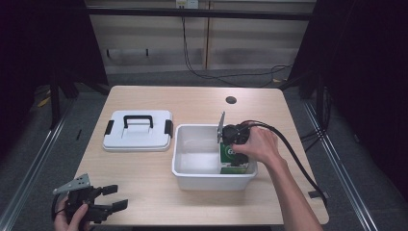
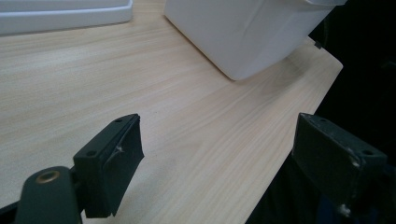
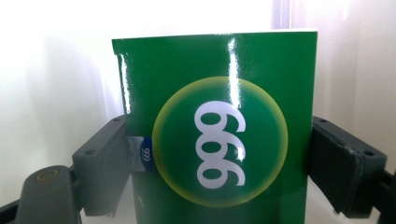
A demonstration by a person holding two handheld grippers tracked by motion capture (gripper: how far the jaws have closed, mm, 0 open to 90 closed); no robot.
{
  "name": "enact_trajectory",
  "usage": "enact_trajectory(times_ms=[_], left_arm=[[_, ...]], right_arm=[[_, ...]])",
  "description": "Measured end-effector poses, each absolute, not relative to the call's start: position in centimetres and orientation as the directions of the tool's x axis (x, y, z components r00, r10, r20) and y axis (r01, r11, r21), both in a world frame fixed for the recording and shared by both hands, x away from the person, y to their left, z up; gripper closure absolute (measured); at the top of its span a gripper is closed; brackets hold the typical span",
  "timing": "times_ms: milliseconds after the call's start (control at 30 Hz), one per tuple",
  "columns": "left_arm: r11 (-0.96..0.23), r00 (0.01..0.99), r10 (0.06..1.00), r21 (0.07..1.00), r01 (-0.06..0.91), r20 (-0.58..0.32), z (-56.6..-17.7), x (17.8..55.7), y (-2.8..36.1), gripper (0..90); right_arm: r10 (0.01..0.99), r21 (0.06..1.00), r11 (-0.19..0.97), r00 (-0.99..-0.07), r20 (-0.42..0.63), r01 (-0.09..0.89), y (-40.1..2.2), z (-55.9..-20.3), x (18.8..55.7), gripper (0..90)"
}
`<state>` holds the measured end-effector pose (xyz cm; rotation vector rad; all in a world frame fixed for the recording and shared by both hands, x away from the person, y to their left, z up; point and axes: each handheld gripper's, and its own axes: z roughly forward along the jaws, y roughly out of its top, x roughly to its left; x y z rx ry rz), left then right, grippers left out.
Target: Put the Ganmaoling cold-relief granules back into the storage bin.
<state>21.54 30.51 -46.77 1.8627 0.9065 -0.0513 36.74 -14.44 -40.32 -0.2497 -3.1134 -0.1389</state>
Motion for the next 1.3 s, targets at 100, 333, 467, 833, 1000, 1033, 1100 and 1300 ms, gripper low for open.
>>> enact_trajectory(times_ms=[100, 333, 467, 833, 1000, 1033, 1100, 1300], left_arm=[[-0.198, 0.715, 0.562, 0.772, 0.604, -0.416, -46.8, 21.5, 30.5, 16.0], [-0.197, 0.716, 0.560, 0.773, 0.604, -0.417, -46.8, 21.5, 30.5, 16.0], [-0.193, 0.713, 0.561, 0.771, 0.607, -0.421, -46.8, 21.5, 30.5, 16.0], [-0.197, 0.716, 0.560, 0.772, 0.604, -0.417, -46.8, 21.5, 30.5, 15.9], [-0.196, 0.716, 0.559, 0.772, 0.604, -0.418, -46.8, 21.5, 30.5, 16.0], [-0.197, 0.716, 0.559, 0.772, 0.604, -0.418, -46.8, 21.5, 30.5, 16.0], [-0.197, 0.717, 0.558, 0.772, 0.604, -0.418, -46.8, 21.5, 30.5, 16.0], [-0.197, 0.717, 0.558, 0.772, 0.604, -0.418, -46.8, 21.5, 30.5, 16.0]], right_arm=[[0.161, 0.078, 0.984, -0.987, 0.023, 0.162, -14.3, -40.6, 36.7, 14.5], [0.169, 0.042, 0.985, -0.985, 0.015, 0.170, -14.0, -41.2, 36.9, 14.2], [0.172, 0.029, 0.985, -0.985, 0.013, 0.172, -13.9, -41.4, 36.9, 13.3], [0.148, 0.025, 0.989, -0.989, 0.010, 0.148, -13.9, -41.5, 36.9, 12.8], [0.140, 0.024, 0.990, -0.990, 0.017, 0.141, -13.9, -41.5, 36.9, 11.5], [0.140, 0.022, 0.990, -0.990, 0.016, 0.140, -13.9, -41.5, 36.9, 11.3], [0.128, 0.030, 0.991, -0.992, 0.018, 0.129, -14.0, -41.4, 36.9, 11.1], [0.122, 0.063, 0.991, -0.993, -0.006, 0.121, -14.3, -40.8, 36.8, 9.4]])
